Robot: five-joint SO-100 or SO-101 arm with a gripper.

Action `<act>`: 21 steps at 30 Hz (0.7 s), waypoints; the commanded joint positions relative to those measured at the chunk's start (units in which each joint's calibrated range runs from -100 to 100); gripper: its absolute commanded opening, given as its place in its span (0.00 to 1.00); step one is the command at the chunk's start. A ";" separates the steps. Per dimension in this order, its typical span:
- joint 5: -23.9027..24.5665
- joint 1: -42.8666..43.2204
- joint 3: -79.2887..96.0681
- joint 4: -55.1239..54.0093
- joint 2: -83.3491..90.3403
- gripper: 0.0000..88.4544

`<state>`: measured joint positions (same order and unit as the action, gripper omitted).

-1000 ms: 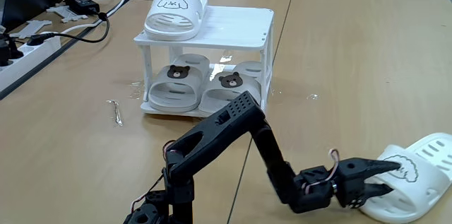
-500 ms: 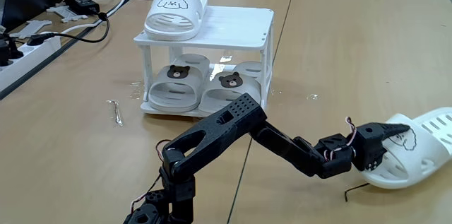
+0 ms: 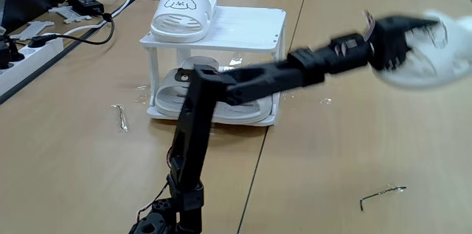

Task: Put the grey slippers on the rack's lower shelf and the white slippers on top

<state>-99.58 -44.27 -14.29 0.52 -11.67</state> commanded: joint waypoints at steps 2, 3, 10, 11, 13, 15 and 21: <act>-0.42 0.11 -4.79 12.51 24.84 0.01; -0.42 0.19 -4.61 15.45 27.70 0.01; -0.42 12.53 13.61 20.71 47.30 0.01; -0.42 15.57 17.67 20.62 49.66 0.01; -0.42 21.82 25.25 20.45 54.12 0.01; -0.42 28.15 32.01 20.11 57.99 0.01; -0.42 38.02 37.97 19.93 57.65 0.01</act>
<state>-99.58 -9.89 24.44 21.29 44.00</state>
